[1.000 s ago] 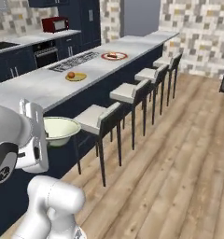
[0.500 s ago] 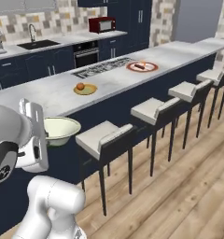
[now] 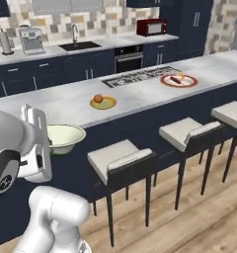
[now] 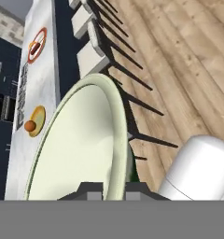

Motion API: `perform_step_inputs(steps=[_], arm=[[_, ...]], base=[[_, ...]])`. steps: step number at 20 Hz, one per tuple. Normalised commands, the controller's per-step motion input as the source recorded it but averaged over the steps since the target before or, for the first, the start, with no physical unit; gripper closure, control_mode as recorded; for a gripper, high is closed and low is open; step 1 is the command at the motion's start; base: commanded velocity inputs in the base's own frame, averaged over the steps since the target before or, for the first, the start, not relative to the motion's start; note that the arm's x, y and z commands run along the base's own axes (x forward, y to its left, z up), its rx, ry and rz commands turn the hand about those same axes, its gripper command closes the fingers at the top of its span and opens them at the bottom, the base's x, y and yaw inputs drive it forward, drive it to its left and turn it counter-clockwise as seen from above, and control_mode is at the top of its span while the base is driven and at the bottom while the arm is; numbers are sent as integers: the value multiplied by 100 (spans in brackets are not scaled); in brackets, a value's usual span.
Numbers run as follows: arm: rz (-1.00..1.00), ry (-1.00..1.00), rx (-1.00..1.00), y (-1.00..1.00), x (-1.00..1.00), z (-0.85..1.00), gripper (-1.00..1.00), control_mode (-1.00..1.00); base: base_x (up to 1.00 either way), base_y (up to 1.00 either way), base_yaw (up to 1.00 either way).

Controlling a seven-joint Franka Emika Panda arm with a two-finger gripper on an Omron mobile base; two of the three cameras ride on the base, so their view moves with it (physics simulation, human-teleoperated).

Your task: Take the smaller bowl and place it next to the appetizer plate on the dining counter , and place the larger bowl next to the plate with cooked food.

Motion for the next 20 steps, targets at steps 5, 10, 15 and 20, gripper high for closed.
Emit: perform_step_inputs(steps=[5,10,15,20], arm=[[0,0,0,0,0,0,100,100],[0,0,0,0,0,0,100,100],[0,0,0,0,0,0,100,100],[0,0,0,0,0,0,100,100]], base=[[87,-8,42],[69,-2,43],[51,-5,44],[54,-37,40]])
